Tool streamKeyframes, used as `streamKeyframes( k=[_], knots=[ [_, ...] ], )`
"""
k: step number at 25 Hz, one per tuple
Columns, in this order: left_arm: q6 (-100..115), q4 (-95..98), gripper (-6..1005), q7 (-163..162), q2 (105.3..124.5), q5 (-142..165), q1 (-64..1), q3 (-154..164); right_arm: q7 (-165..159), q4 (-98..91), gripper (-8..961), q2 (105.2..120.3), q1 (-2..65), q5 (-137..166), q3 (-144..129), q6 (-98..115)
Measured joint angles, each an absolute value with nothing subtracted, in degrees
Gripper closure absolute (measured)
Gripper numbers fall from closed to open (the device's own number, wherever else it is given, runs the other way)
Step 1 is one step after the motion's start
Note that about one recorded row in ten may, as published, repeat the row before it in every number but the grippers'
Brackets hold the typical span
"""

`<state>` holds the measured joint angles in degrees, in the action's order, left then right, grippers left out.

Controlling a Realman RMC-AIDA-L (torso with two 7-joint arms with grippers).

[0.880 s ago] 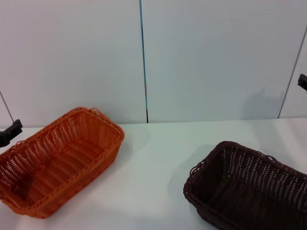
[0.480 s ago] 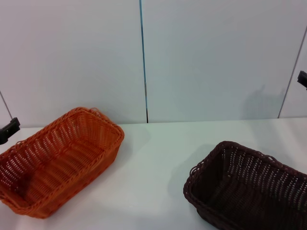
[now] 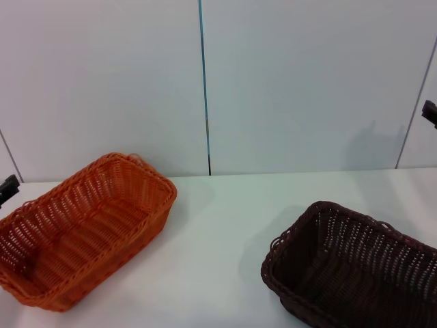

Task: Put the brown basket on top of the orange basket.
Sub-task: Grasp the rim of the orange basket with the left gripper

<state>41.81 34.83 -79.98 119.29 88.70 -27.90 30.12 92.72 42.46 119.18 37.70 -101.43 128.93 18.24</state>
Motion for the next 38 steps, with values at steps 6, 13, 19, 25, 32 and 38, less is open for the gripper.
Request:
streamKeyframes(
  k=[6, 13, 19, 25, 32, 38],
  knots=[
    [41.44, 39.0, 125, -85.55, 119.63, 88.8, -25.2, 34.23, 92.84, 42.41, 258, 119.18, 37.52, -101.43, 128.93, 18.28],
    [41.1, 43.44, 125, -94.9, 119.79, 94.17, -23.48, 37.12, 92.96, 42.46, 260, 119.17, 37.44, -101.43, 128.93, 18.28],
    [41.13, 49.82, 124, -109.67, 120.86, 107.73, -23.35, 37.44, 93.1, 42.0, 261, 119.17, 37.27, -101.25, 128.93, 18.28],
    [43.12, 54.14, 124, -122.62, 121.01, 117.39, -23.3, 37.52, 93.21, 41.71, 262, 119.16, 36.96, -101.11, 128.84, 18.28],
    [45.96, 58.75, 125, -134.62, 121.42, 129.07, -23.8, 37.53, 93.31, 41.28, 264, 119.1, 36.8, -101.07, 128.84, 18.36],
    [47.26, 63.31, 124, -143.38, 122.7, 139.34, -24.31, 37.98, 93.33, 41.22, 265, 118.98, 36.38, -101.02, 128.84, 18.37]
  ],
)
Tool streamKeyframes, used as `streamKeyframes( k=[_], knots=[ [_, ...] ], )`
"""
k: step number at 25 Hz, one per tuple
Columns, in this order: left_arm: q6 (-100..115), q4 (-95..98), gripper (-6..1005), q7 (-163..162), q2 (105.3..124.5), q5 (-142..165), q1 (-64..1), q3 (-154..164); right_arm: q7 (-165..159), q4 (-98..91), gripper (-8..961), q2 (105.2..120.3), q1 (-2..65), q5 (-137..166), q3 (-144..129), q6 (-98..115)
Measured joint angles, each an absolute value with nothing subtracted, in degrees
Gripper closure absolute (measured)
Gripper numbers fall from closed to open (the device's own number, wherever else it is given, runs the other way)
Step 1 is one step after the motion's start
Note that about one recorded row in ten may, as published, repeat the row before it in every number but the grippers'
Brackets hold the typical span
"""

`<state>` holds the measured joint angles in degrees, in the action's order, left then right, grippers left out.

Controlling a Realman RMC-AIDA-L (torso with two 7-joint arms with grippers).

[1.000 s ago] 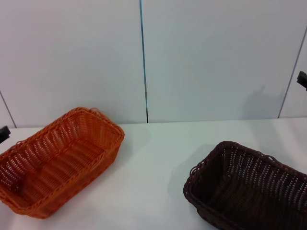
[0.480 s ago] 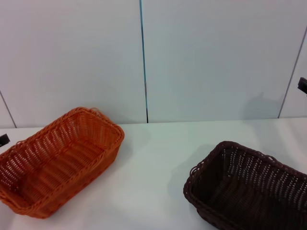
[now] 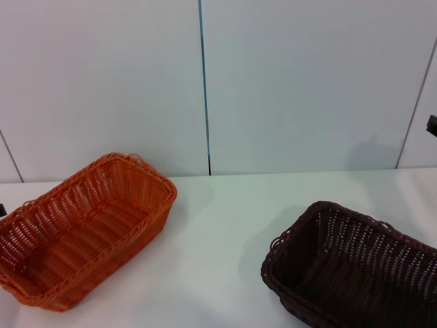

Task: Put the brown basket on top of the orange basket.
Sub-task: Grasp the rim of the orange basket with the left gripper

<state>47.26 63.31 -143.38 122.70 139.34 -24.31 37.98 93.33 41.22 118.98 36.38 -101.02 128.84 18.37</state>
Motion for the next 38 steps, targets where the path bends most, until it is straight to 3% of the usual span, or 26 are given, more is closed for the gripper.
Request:
streamKeyframes(
  k=[8, 16, 24, 31, 38],
  knots=[
    [51.45, 65.51, 125, -151.18, 123.05, 148.88, -26.61, 38.16, 93.43, 40.67, 267, 119.0, 36.21, -100.98, 128.84, 18.34],
    [59.49, 65.35, 125, -159.99, 120.97, 156.49, -30.22, 37.78, 93.64, 40.14, 269, 119.0, 36.02, -100.98, 128.88, 17.87],
    [59.33, 64.44, 127, -163.84, 120.77, 162.38, -31.51, 37.58, 94.24, 39.58, 270, 119.0, 36.02, -100.98, 129.2, 17.83],
    [58.9, 57.17, 128, -164.65, 118.44, 163.56, -33.44, 36.41, 94.24, 39.54, 272, 119.0, 36.04, -101.07, 129.3, 17.83],
    [55.95, 55.24, 134, -164.47, 118.88, 163.59, -33.7, 36.26, 94.24, 39.54, 273, 119.0, 36.04, -101.08, 129.29, 17.76]
  ],
)
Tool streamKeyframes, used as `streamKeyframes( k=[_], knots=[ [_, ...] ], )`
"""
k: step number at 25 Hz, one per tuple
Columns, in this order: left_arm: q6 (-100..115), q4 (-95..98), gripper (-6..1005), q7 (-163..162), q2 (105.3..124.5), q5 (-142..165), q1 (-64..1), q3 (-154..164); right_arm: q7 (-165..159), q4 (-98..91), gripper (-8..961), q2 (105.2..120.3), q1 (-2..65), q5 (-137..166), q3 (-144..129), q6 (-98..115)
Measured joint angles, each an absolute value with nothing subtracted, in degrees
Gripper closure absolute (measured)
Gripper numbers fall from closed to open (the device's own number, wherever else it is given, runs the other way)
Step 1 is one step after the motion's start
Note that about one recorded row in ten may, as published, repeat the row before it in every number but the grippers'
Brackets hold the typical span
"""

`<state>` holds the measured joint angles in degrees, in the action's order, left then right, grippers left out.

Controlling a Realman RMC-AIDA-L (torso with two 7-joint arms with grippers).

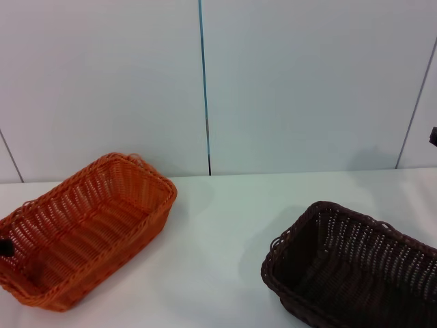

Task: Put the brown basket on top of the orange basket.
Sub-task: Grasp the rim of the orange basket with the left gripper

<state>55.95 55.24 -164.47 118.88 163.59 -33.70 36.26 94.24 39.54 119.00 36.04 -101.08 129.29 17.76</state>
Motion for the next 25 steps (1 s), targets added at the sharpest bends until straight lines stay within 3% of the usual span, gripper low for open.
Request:
streamKeyframes(
  k=[25],
  knots=[
    [51.22, 48.09, 257, -164.66, 119.61, 163.55, -34.82, 36.37, 94.25, 39.55, 279, 118.91, 36.46, -101.07, 129.38, 17.15]
  ],
)
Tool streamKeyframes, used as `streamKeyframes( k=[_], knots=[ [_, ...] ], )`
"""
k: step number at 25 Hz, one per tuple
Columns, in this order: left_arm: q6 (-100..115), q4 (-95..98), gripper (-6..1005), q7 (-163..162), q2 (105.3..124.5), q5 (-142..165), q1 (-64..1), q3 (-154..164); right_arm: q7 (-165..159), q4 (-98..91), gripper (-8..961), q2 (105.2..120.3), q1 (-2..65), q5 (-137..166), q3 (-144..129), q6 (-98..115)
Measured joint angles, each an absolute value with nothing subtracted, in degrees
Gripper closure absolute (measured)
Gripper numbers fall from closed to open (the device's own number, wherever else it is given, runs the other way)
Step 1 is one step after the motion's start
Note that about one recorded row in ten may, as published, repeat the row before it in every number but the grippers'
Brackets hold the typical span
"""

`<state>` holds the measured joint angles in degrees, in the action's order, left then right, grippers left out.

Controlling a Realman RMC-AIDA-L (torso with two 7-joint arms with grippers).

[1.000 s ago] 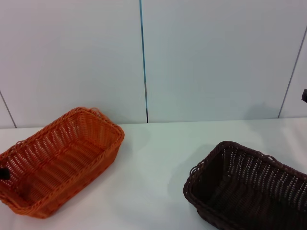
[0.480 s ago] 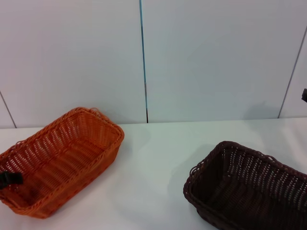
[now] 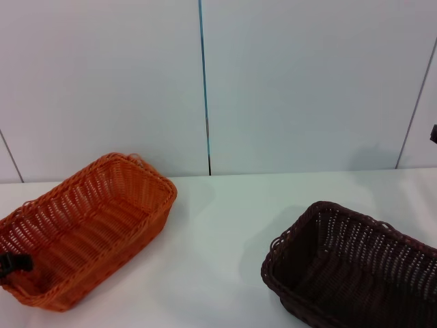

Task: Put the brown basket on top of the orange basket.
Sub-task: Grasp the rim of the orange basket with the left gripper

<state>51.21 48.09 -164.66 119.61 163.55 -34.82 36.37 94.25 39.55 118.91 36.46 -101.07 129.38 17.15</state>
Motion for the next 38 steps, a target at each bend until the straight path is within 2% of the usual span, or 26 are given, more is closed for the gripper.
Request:
streamKeyframes(
  k=[9, 20, 26, 38],
  knots=[
    [51.98, 47.79, 301, -164.45, 119.46, 163.49, -34.8, 35.44, 94.29, 39.55, 281, 118.91, 36.47, -101.07, 129.38, 16.99],
    [53.03, 47.62, 764, -162.34, 119.21, 163.58, -34.71, 35.82, 94.63, 39.55, 283, 118.92, 36.67, -101.08, 129.37, 16.31],
    [52.58, 47.69, 809, -161.5, 119.43, 163.56, -34.71, 35.57, 94.82, 39.55, 285, 118.99, 36.74, -101.16, 129.37, 16.14],
    [52.12, 48.04, 827, -160.04, 119.33, 163.66, -35.18, 36.34, 94.84, 39.55, 287, 118.91, 36.87, -101.19, 129.37, 15.41]
  ],
)
